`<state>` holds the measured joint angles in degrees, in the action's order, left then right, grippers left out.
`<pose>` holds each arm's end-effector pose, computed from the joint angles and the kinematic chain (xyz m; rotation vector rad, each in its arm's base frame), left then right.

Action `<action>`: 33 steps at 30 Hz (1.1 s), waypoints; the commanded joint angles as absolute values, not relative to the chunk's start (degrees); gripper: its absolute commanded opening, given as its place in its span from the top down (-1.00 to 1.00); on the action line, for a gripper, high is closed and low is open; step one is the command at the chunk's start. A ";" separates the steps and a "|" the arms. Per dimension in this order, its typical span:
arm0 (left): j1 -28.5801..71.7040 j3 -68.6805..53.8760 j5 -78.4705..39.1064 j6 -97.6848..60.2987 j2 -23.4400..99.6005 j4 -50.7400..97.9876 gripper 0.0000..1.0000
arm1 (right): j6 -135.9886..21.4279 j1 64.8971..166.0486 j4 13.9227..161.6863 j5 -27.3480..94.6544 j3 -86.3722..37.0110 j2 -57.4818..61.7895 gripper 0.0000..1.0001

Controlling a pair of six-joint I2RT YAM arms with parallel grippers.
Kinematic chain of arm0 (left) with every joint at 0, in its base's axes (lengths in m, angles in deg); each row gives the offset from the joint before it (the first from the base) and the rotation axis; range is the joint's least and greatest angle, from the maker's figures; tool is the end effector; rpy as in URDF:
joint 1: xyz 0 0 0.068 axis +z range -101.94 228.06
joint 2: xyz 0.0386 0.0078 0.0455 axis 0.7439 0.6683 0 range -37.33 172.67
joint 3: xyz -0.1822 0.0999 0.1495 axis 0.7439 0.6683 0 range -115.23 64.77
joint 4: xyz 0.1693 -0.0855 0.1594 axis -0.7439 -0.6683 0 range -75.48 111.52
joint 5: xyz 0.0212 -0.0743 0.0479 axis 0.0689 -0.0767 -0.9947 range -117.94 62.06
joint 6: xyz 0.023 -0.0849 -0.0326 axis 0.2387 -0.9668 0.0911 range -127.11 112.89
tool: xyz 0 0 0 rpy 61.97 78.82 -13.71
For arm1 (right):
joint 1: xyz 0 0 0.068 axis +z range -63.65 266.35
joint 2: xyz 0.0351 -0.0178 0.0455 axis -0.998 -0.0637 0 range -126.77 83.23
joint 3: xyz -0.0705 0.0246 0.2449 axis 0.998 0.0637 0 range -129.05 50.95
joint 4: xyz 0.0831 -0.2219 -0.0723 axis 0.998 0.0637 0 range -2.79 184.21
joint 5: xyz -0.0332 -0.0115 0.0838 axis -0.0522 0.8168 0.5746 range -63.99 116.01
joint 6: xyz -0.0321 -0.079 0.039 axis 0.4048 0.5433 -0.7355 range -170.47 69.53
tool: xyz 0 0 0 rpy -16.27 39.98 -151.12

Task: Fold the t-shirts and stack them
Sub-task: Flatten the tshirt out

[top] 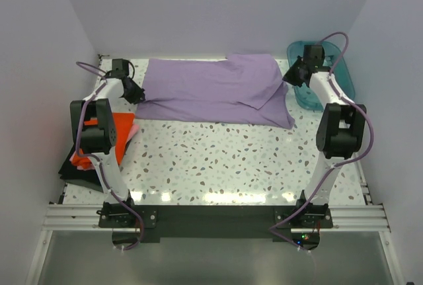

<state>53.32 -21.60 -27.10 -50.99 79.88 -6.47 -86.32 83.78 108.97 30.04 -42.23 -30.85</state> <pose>0.4415 0.0395 0.1305 -1.0847 2.3859 -0.2599 0.4735 -0.0152 0.2052 0.7367 2.2240 0.3728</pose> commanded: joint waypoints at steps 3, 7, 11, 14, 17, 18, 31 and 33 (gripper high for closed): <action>54.04 -21.19 -26.27 -51.15 76.49 -3.18 0.49 | -85.45 83.89 106.72 30.23 -41.60 -26.54 1.00; 54.04 -21.19 -26.19 -51.15 76.49 -3.18 0.46 | -85.53 83.89 106.63 30.41 -41.86 -26.37 1.00; 54.04 -21.54 -26.27 -51.50 77.54 -3.26 0.41 | -85.45 83.89 106.89 30.49 -42.12 -26.45 1.00; 54.04 -21.63 -26.10 -51.76 78.34 -3.27 0.38 | -85.45 83.89 106.81 30.58 -42.12 -26.63 1.00; 53.95 -21.72 -25.75 -51.94 78.95 -2.91 0.37 | -85.36 83.97 106.63 30.76 -41.95 -26.80 1.00; 53.95 -21.72 -25.66 -52.02 79.04 -2.74 0.36 | -85.45 83.89 106.55 30.85 -41.95 -26.80 1.00; 53.95 -21.98 -24.60 -52.64 80.71 -1.60 0.24 | -85.27 83.89 106.37 30.93 -41.86 -27.24 1.00; 54.04 -21.89 -24.60 -52.82 80.97 -1.51 0.25 | -85.27 83.97 106.19 30.93 -41.86 -27.16 1.00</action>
